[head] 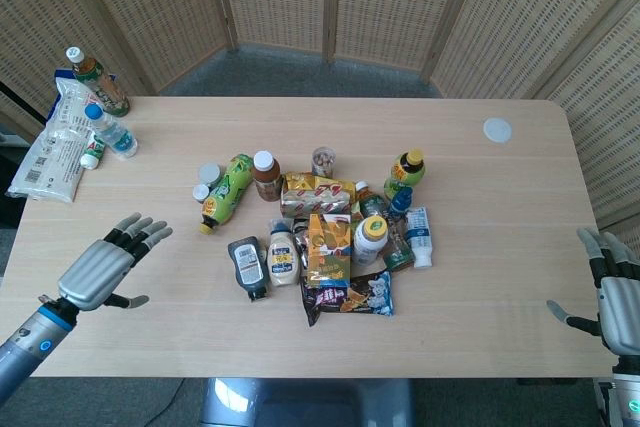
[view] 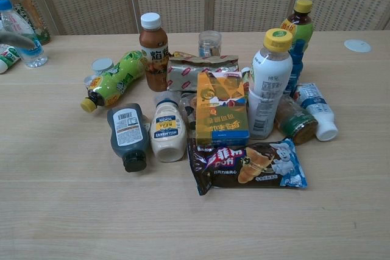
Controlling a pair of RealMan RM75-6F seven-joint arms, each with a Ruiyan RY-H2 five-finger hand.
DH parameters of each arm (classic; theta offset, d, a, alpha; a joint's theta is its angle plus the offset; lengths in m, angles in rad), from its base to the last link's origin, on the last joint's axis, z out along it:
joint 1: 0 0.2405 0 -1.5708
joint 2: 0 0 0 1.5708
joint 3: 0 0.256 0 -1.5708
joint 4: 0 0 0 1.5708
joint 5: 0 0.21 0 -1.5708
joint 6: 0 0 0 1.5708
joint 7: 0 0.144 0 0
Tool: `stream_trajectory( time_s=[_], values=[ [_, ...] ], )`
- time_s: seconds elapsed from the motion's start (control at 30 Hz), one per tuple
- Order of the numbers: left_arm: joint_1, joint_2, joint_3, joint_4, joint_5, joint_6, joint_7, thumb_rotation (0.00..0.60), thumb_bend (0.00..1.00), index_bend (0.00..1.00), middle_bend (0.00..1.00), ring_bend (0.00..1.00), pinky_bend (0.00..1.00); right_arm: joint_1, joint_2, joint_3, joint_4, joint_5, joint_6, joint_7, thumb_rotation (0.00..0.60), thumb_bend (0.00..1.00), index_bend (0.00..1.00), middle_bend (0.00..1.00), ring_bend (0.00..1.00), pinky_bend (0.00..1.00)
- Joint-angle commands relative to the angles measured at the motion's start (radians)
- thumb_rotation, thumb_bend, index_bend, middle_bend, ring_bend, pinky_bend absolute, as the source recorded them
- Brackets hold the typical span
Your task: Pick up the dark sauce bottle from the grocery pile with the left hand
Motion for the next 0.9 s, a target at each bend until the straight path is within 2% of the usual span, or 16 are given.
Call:
stream_trajectory(
  time_s=[0.03, 0.2, 0.47, 0.67, 0.9],
  values=[
    [-0.072, 0.025, 0.0, -0.046, 0.016, -0.094, 0.106, 0.6, 0.0, 0.02, 0.0, 0.0, 0.0, -0.001, 0.004, 0.003, 0.0, 0.002, 0.002, 0.008, 0.589, 0.0, 0.0, 0.0, 0.0, 0.0],
    [-0.131, -0.01, -0.011, -0.063, 0.003, -0.188, 0.245, 0.6, 0.0, 0.02, 0.0, 0.0, 0.0, -0.004, 0.012, 0.005, -0.003, -0.001, 0.008, 0.025, 0.59, 0.0, 0.0, 0.0, 0.0, 0.0],
    [-0.206, -0.178, -0.032, 0.001, -0.075, -0.31, 0.404, 0.6, 0.0, 0.02, 0.0, 0.0, 0.0, -0.009, 0.023, 0.005, -0.008, -0.007, 0.013, 0.047, 0.591, 0.0, 0.0, 0.0, 0.0, 0.0],
    [-0.241, -0.291, -0.042, 0.049, -0.157, -0.368, 0.496, 0.6, 0.0, 0.02, 0.0, 0.0, 0.0, -0.01, 0.029, 0.009, -0.004, -0.003, 0.013, 0.066, 0.589, 0.0, 0.0, 0.0, 0.0, 0.0],
    [-0.282, -0.37, -0.064, 0.085, -0.237, -0.396, 0.574, 0.6, 0.0, 0.02, 0.0, 0.0, 0.0, -0.011, 0.035, 0.011, -0.004, -0.003, 0.014, 0.082, 0.589, 0.0, 0.0, 0.0, 0.0, 0.0]
  ],
)
